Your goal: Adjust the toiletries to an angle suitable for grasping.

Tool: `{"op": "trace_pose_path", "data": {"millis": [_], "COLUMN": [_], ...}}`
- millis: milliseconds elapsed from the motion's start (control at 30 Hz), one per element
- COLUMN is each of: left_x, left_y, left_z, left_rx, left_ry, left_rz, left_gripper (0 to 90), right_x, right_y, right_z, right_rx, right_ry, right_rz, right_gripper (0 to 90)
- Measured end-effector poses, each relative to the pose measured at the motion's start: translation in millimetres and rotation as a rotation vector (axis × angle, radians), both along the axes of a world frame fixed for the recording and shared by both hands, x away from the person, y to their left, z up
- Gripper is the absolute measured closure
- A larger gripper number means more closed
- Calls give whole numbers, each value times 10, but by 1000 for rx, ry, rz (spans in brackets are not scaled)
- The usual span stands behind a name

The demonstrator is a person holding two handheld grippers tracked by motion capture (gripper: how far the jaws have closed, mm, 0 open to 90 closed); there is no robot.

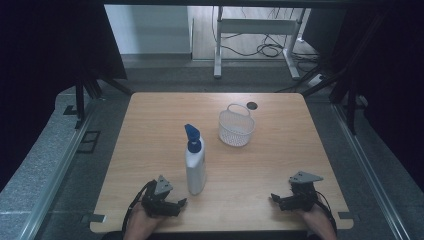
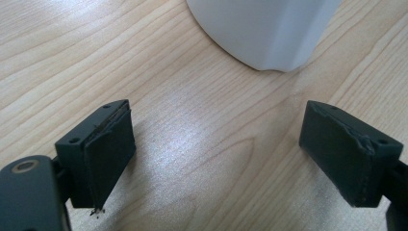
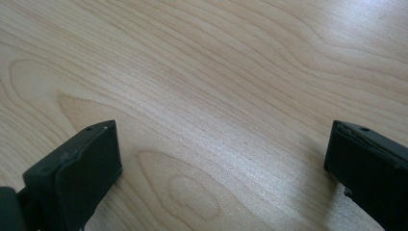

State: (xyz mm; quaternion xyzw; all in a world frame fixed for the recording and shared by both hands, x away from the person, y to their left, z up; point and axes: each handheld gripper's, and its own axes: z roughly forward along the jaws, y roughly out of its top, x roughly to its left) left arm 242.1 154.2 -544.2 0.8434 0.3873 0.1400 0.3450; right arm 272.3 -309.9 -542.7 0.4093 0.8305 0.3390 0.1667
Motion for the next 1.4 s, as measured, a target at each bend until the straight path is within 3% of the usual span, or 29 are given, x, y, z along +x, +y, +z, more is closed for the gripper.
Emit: {"op": "trace_pose_path", "data": {"millis": [1067,1400], "left_x": [19,31], "left_y": [9,7], "left_z": [6,38], "left_rx": [-1,19], "left_ry": [4,21], "left_rz": [-10,9], "left_gripper": [125,132], "right_x": [-2,-2], "right_y": [-2,-2], "right_z": [0,0], "right_rx": [2,2], "right_ry": [1,0], "right_rz": [8,8], "right_gripper": [0,0]}}
